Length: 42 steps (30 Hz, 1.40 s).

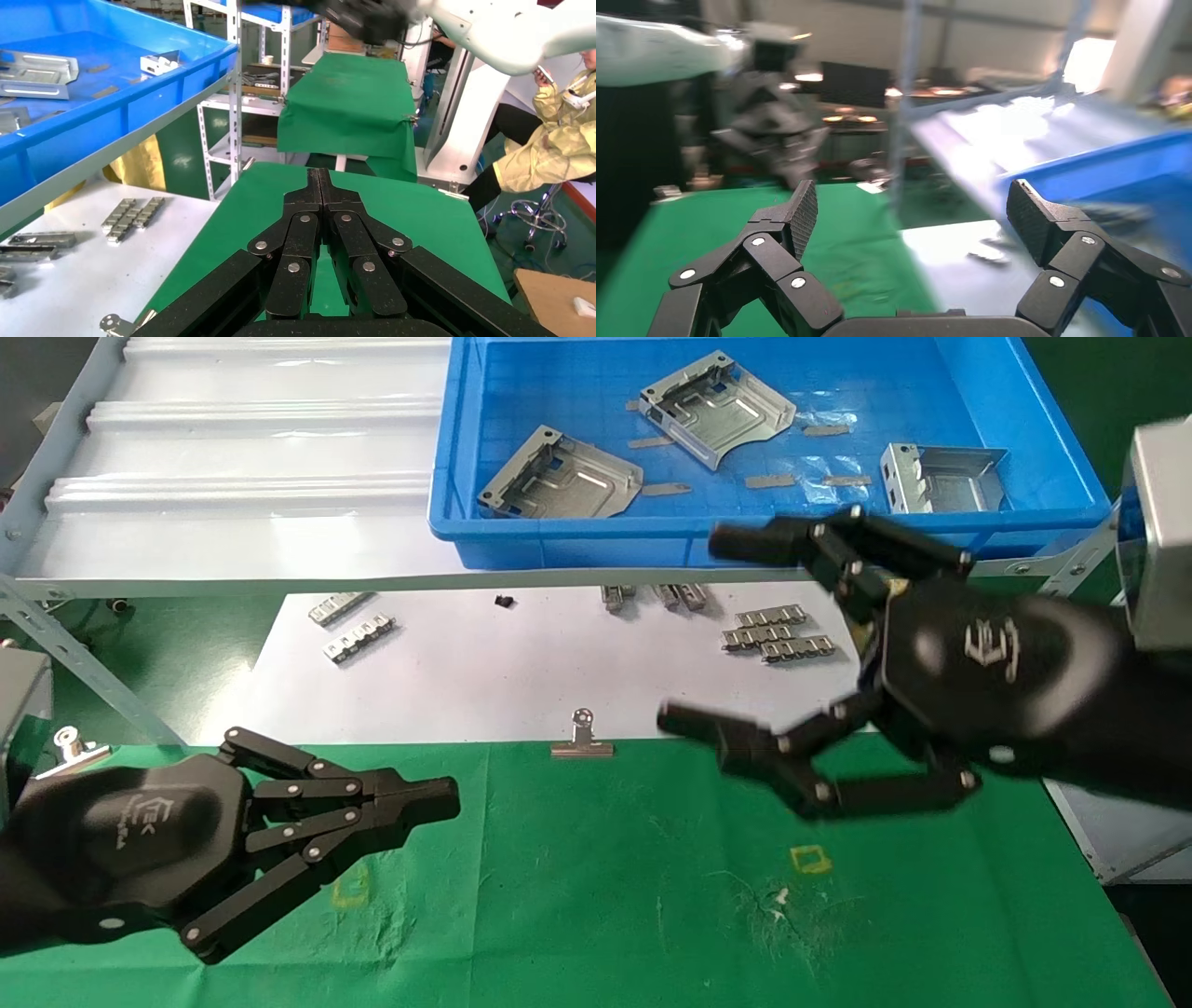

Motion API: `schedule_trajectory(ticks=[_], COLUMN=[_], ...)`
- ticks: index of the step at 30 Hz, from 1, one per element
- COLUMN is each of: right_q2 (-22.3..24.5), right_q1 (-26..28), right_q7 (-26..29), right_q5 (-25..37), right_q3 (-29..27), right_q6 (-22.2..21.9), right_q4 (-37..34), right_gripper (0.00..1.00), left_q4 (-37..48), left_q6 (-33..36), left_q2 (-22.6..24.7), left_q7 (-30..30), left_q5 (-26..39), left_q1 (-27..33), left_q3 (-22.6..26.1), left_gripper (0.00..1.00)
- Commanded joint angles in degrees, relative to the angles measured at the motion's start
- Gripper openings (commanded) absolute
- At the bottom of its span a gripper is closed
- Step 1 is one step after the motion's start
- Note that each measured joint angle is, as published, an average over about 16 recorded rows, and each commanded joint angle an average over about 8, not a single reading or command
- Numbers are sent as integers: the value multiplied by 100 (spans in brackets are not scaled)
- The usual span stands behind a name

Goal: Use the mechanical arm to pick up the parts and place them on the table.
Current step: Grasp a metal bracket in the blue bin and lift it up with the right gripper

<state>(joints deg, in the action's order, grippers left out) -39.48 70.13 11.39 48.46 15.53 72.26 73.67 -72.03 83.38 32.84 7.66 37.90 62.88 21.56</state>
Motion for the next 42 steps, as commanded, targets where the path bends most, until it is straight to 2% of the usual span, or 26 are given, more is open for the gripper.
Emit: schedule_trajectory(ticks=[1, 7, 11, 15, 22, 24, 30, 31, 42], right_q2=[-86, -705, -1219, -1733, -2505, -2684, -3155, -3226, -3745], right_q1=[199, 834, 1398, 2052, 3067, 3288, 3795, 3861, 4190], right_q7=[-2, 358, 625, 800, 796, 747, 565, 530, 239], right_q5=[148, 1171, 1885, 2550, 3394, 3548, 3772, 3787, 3704], right_q3=[-30, 272, 636, 1069, 1688, 1800, 1978, 1992, 1957], right_q6=[-325, -1844, -2523, -2770, -2673, -2635, -2531, -2520, -2836], right_q4=[17, -220, -737, -1545, -3269, -3733, -4916, -5086, -6343], right_gripper=[100, 100, 100, 100, 99, 82, 8, 2, 0], left_q4=[0, 0, 0, 0, 0, 0, 0, 0, 0], left_q6=[0, 0, 0, 0, 0, 0, 0, 0, 0], left_q2=[0, 0, 0, 0, 0, 0, 0, 0, 0], left_q7=[0, 0, 0, 0, 0, 0, -1, -1, -1], left_q5=[0, 0, 0, 0, 0, -1, -1, -1, -1], left_q1=[0, 0, 0, 0, 0, 0, 0, 0, 0], left_q3=[0, 0, 0, 1, 1, 1, 1, 1, 1], left_gripper=[0, 0, 0, 0, 0, 0, 0, 0, 0])
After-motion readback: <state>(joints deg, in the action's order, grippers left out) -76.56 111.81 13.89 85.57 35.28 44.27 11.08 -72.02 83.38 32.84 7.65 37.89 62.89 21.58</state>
